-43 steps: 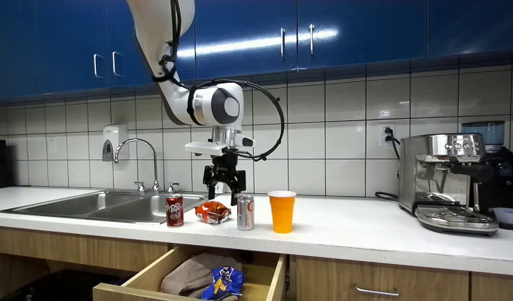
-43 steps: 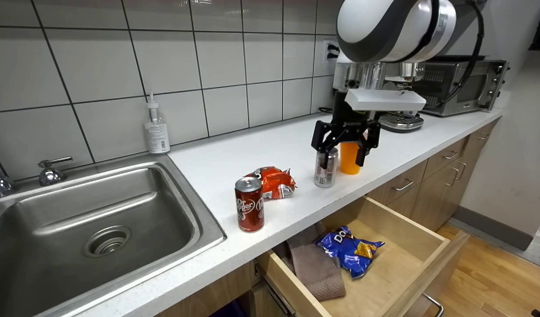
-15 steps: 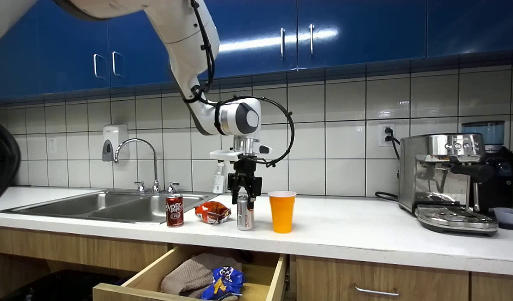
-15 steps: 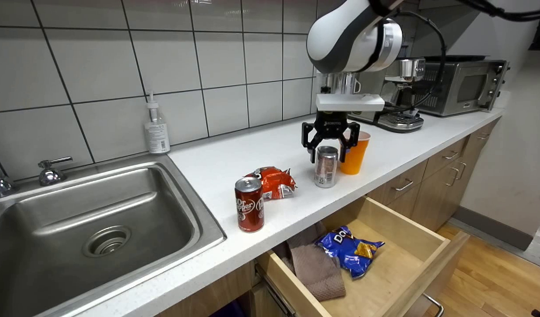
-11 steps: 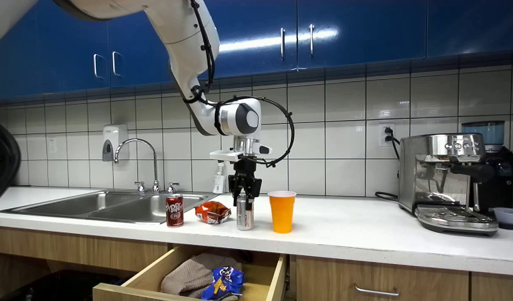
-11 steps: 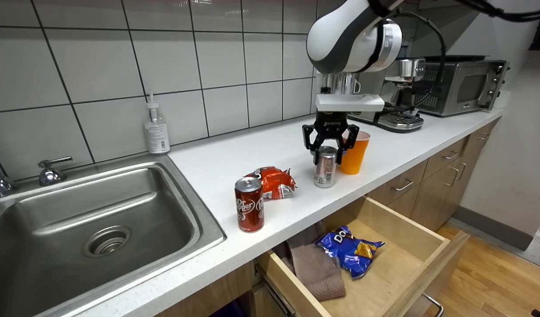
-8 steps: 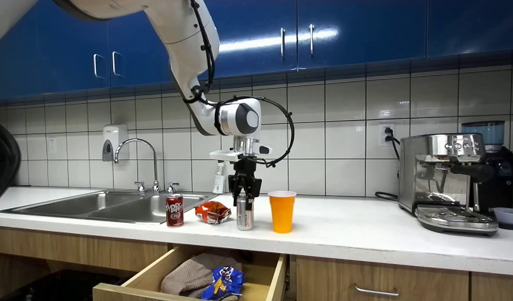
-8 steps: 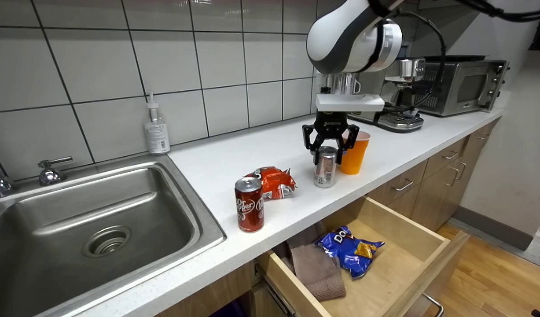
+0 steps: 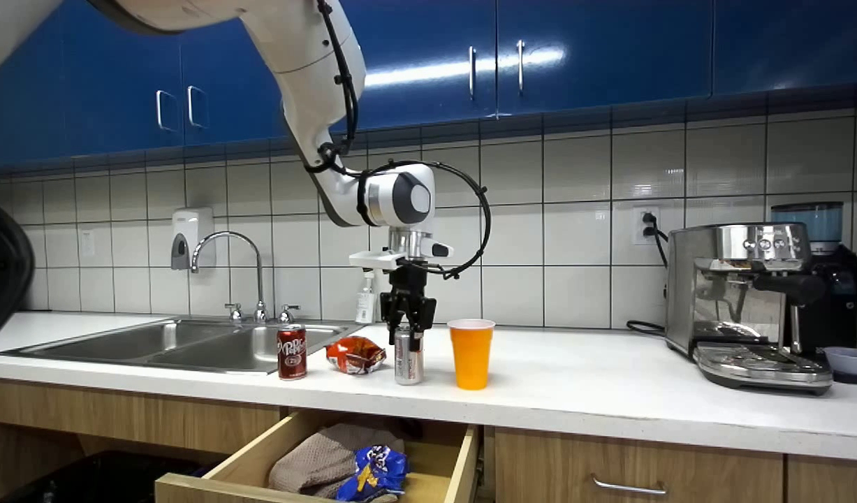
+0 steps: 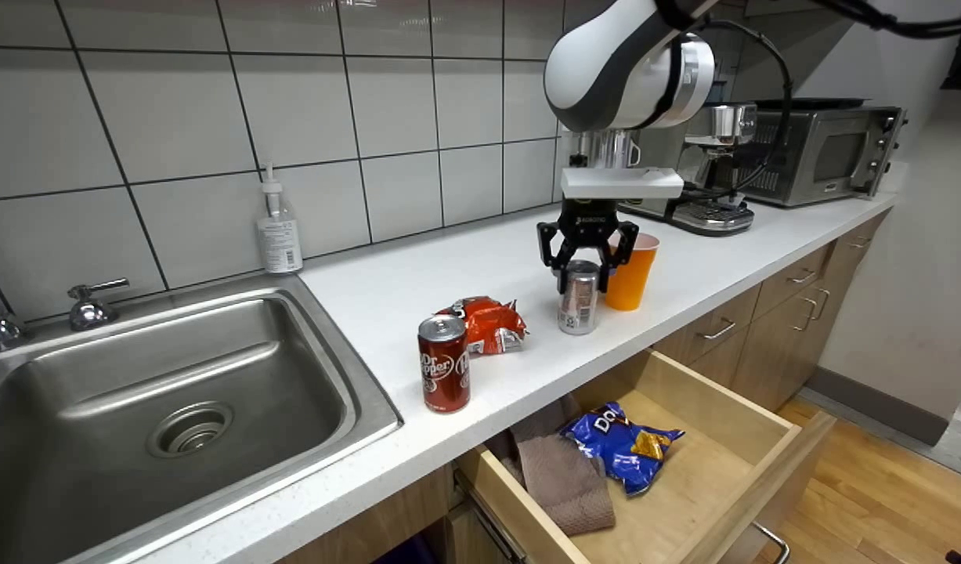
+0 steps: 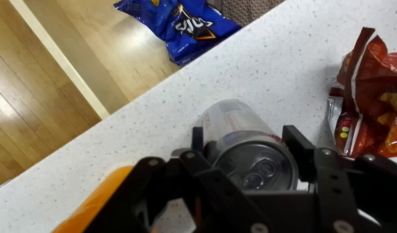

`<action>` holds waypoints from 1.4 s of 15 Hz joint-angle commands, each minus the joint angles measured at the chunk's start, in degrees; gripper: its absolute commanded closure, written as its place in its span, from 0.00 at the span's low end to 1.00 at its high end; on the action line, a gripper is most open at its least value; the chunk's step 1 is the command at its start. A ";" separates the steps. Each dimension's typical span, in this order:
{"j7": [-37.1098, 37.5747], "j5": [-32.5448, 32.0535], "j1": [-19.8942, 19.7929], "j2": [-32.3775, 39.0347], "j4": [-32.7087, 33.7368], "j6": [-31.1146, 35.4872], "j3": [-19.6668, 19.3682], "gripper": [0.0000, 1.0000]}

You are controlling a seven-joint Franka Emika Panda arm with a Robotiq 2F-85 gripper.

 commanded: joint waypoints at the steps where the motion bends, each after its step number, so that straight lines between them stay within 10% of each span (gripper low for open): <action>1: 1.97 -1.52 0.93 -3.82 -2.94 -1.22 -0.35 0.62; 21: 1.50 -4.64 1.98 -20.53 -28.31 8.05 0.64 0.62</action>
